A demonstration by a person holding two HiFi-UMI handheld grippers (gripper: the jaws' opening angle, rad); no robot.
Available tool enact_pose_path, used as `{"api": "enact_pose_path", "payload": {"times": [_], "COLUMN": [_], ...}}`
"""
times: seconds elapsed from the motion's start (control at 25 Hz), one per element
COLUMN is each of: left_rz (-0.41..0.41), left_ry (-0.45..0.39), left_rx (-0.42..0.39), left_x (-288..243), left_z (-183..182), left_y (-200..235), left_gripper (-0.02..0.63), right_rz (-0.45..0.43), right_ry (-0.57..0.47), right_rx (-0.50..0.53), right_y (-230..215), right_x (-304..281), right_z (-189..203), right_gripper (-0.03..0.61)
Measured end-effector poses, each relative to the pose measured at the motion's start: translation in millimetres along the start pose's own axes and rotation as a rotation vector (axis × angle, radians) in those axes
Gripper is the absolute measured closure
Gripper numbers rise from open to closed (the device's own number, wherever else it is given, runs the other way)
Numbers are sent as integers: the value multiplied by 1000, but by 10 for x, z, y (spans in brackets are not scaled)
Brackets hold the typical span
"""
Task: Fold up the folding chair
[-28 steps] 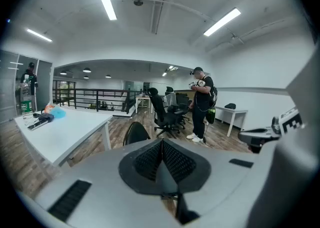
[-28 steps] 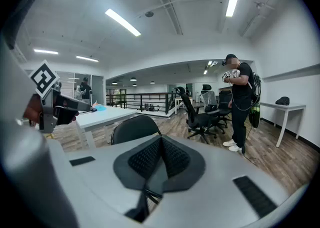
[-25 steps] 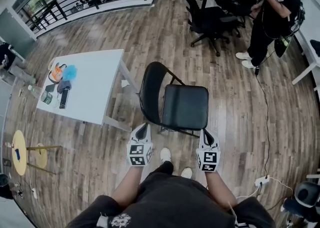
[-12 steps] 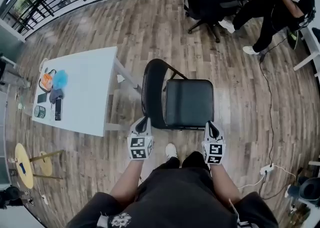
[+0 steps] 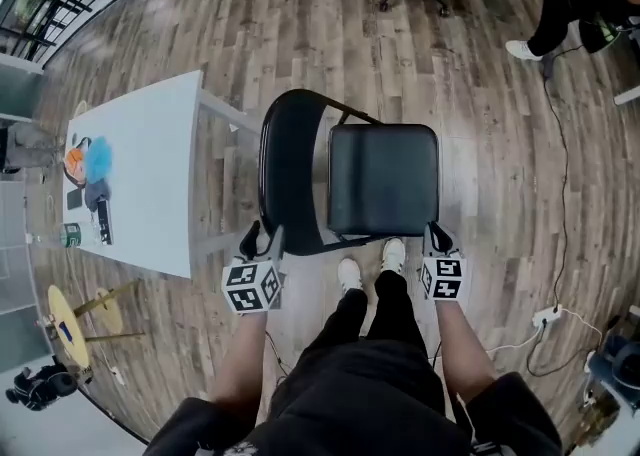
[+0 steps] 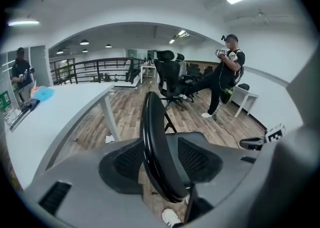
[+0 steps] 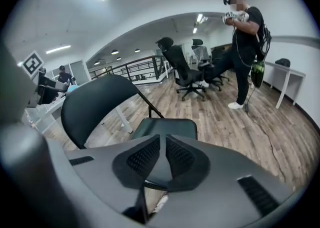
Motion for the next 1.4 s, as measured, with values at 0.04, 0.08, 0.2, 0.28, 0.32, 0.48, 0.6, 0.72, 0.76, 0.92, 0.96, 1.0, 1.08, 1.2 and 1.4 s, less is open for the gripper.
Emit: {"api": "enact_pose_path", "payload": {"times": [0.04, 0.08, 0.2, 0.28, 0.32, 0.48, 0.6, 0.72, 0.76, 0.92, 0.96, 1.0, 1.08, 1.2, 1.4], "left_rz": [5, 10, 19, 17, 16, 11, 6, 22, 34, 57, 58, 59, 63, 72, 108], "left_ry": [14, 30, 68, 86, 99, 142, 148, 148, 148, 168, 170, 166, 156, 155, 169], "left_rx": [-12, -21, -5, 29, 44, 65, 75, 85, 91, 86, 83, 83, 88, 109, 164], "left_x": [-83, -160, -345, -438, -477, -685, -876, -994, -1027, -1171, -1206, -1234, -1263, -1273, -1279], "left_z": [-17, -25, -12, 11, 32, 130, 172, 223, 247, 360, 381, 391, 395, 391, 395], "left_y": [14, 24, 18, 15, 22, 59, 59, 32, 19, -30, -40, -48, -49, -34, -43], "left_gripper": [407, 400, 370, 368, 368, 368, 368, 368, 368, 369, 370, 370, 382, 404, 446], "right_rz": [-19, -38, -68, -69, -71, -101, -184, -281, -301, -383, -421, -459, -516, -568, -597], "right_ry": [31, 63, 146, 193, 219, 315, 350, 381, 399, 464, 476, 486, 506, 539, 571], "right_rx": [-34, -72, -170, -209, -228, -310, -369, -412, -417, -491, -537, -577, -609, -595, -599], "right_y": [-76, -155, -478, -727, -834, -1192, -1364, -1430, -1452, -1481, -1454, -1422, -1369, -1301, -1294], "right_x": [-144, -277, -601, -787, -875, -1255, -1574, -1832, -1908, -2163, -2207, -2244, -2304, -2390, -2422], "right_z": [86, 183, 462, 640, 744, 1178, 1420, 1651, 1736, 2051, 2110, 2150, 2187, 2208, 2217], "right_gripper": [545, 486, 359, 336, 326, 297, 282, 259, 252, 238, 233, 226, 208, 202, 202]}}
Point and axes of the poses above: the fingertips, and each gripper's own axes: x backward along the fingers, y to its left, z out of its underside, the point moved 3 cm from there along x, backward along the fingers, and after that the axes turned 3 degrees about -x, right-handed, at the moved point
